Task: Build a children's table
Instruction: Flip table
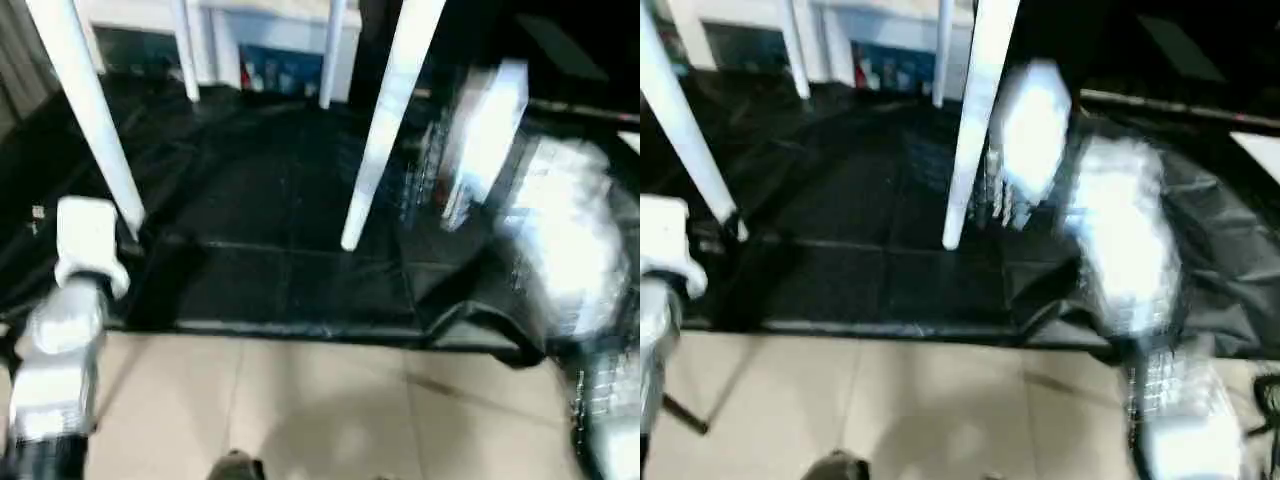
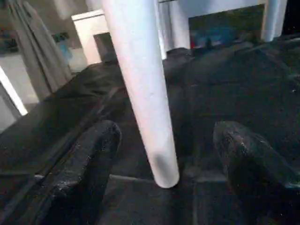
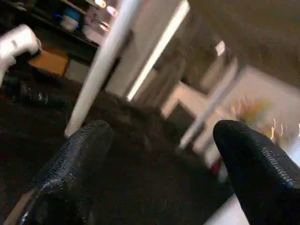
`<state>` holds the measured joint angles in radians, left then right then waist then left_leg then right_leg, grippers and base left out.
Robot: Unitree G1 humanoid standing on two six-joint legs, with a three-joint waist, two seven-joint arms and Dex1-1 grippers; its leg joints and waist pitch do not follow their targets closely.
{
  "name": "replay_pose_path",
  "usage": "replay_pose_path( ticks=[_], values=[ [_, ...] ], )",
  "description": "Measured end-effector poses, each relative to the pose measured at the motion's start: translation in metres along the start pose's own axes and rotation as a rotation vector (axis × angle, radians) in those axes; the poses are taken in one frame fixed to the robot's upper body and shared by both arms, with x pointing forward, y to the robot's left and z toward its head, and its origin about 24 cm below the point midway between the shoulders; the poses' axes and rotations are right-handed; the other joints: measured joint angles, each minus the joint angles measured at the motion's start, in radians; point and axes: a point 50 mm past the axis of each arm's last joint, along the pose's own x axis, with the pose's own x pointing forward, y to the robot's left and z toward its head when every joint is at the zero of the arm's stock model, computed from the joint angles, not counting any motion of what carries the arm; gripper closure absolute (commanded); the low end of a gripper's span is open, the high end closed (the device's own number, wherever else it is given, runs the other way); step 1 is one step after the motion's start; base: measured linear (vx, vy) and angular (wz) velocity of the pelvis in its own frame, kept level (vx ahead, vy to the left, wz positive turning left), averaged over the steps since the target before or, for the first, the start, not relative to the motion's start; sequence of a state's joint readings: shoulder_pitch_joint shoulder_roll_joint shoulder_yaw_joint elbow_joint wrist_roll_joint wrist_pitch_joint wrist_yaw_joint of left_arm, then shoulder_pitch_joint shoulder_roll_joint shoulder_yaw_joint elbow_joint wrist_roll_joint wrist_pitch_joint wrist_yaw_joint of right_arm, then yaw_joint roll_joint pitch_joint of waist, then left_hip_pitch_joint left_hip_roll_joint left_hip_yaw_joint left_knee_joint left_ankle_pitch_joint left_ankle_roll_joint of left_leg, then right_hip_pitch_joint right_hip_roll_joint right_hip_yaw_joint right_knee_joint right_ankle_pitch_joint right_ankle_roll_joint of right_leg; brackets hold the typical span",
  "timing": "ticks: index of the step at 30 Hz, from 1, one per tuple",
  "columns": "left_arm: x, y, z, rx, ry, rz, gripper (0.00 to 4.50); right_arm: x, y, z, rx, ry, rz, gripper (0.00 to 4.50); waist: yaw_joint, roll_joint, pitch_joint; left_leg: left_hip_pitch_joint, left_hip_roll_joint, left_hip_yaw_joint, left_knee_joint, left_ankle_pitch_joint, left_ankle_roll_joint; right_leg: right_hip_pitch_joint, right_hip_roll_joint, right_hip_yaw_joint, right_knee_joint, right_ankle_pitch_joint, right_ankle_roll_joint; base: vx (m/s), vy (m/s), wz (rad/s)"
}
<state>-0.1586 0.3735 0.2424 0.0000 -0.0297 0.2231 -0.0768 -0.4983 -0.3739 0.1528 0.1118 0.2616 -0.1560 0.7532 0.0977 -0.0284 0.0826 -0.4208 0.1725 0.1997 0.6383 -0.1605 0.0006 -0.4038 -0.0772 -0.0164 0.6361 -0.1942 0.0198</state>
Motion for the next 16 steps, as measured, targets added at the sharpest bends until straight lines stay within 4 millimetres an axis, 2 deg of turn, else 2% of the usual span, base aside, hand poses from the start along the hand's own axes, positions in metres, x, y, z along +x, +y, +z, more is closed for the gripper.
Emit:
replay_pose_path(
  ticks=[4, 8, 10, 12, 13, 14, 15, 16],
  values=[
    [-0.01, 0.005, -0.003, -0.034, -0.007, 0.086, 0.8, -0.017, 0.011, -0.015, 0.082, 0.086, -0.115, 0.63, -0.01, 0.011, -0.008, 0.007, 0.0, -0.002, -0.007, 0.0, 0.0, 0.002, 0.0, -0.003, -0.006, 0.0, 0.0, 0.0, 0.0, 0.0],
    [-0.026, -0.021, -0.005, -0.139, -0.034, -0.014, 0.8, -0.039, 0.018, -0.041, 0.28, 0.241, -0.378, 0.63, -0.011, 0.012, -0.009, 0.018, 0.0, -0.005, -0.013, 0.0, -0.001, 0.006, 0.0, -0.007, -0.017, -0.001, 0.001, 0.0, 0.0, 0.0],
    [-0.033, -0.036, -0.006, -0.158, -0.018, -0.044, 0.8, -0.049, 0.026, -0.05, 0.361, 0.289, -0.46, 0.63, -0.013, 0.015, -0.01, 0.018, 0.0, -0.011, -0.017, 0.0, -0.001, 0.008, -0.001, -0.016, -0.029, -0.001, 0.001, 0.0, 0.0, 0.0],
    [-0.039, -0.042, -0.002, -0.14, -0.028, -0.024, 0.8, -0.053, 0.033, -0.053, 0.415, 0.299, -0.525, 0.63, -0.019, 0.017, -0.009, 0.019, 0.0, -0.022, -0.018, 0.0, -0.001, 0.01, -0.002, -0.029, -0.039, -0.001, 0.001, -0.013, 0.011, -0.1],
    [-0.042, -0.044, 0.002, -0.13, -0.047, -0.011, 0.8, -0.054, 0.036, -0.056, 0.427, 0.308, -0.553, 0.63, -0.026, 0.018, -0.009, 0.02, 0.0, -0.03, -0.019, 0.0, -0.002, 0.019, -0.002, -0.037, -0.045, -0.001, 0.001, -0.025, 0.023, -0.21],
    [-0.043, -0.044, 0.006, -0.12, -0.062, -0.005, 0.8, -0.055, 0.038, -0.057, 0.425, 0.321, -0.571, 0.63, -0.033, 0.018, -0.008, 0.021, 0.0, -0.033, -0.019, 0.0, -0.002, 0.021, -0.004, -0.045, -0.047, -0.001, 0.001, -0.032, 0.018, -0.2],
    [-0.044, -0.043, 0.009, -0.11, -0.078, 0.003, 0.8, -0.055, 0.039, -0.059, 0.424, 0.333, -0.581, 0.63, -0.036, 0.021, -0.007, 0.02, 0.002, -0.033, -0.021, 0.0, -0.003, 0.022, -0.005, -0.052, -0.044, -0.003, -0.002, -0.108, -0.006, -0.09],
    [-0.044, -0.042, 0.012, -0.1, -0.089, 0.007, 0.8, -0.057, 0.04, -0.061, 0.42, 0.351, -0.589, 0.63, -0.034, 0.022, -0.005, 0.019, 0.002, -0.024, -0.03, 0.001, -0.004, 0.02, -0.005, -0.055, -0.011, -0.027, -0.015, -0.108, -0.006, -0.09]
  ],
)
